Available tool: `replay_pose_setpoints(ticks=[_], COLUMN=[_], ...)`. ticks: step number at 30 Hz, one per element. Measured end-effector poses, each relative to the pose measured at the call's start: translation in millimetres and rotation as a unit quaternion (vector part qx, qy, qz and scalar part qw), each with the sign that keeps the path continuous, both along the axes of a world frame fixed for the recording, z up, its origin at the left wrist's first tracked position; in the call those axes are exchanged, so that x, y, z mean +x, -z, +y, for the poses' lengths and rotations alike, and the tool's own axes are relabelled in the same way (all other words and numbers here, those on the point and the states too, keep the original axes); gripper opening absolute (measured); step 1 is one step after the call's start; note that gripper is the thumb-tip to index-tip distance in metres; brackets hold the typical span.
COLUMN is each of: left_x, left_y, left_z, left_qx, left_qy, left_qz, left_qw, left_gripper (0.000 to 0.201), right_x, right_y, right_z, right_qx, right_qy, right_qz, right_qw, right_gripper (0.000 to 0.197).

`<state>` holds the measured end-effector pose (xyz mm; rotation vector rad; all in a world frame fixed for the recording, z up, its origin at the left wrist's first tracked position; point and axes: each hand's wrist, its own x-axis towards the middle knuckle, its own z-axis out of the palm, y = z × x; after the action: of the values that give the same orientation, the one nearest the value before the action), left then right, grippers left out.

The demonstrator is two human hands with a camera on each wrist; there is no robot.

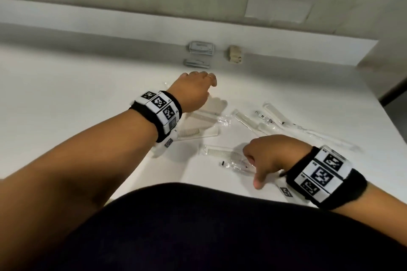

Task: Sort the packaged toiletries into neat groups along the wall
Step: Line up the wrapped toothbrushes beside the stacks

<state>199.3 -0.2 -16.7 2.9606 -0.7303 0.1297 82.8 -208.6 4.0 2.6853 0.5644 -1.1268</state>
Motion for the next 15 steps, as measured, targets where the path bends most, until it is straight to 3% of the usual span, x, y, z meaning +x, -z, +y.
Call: replay_pose_setpoints(ticks=[4, 9, 12, 15], left_x=[-9, -18, -18, -16], left_y=[8, 20, 13, -6], left_z=[8, -1, -5, -9], left_qx=[0.156, 0.168, 0.107, -0.058], left_qy=[-0.008, -0.013, -0.023, -0.077], left_qz=[0.077, 0.069, 0.049, 0.011], left_qw=[0.985, 0.983, 0.993, 0.995], left_gripper=[0.047, 0.032, 0.029, 0.030], right_x=[-1, -6, -2, 12], right_y=[6, 4, 1, -1], right_z=[-1, -7, -15, -35], right_qx=[-0.051, -0.020, 0.075, 0.142], right_qy=[-0.039, -0.005, 0.082, 0.142], right_qz=[-0.053, -0.076, -0.104, -0.234], right_qw=[0.997, 0.997, 0.988, 0.951], right_gripper=[0.027, 0.026, 0.019, 0.007])
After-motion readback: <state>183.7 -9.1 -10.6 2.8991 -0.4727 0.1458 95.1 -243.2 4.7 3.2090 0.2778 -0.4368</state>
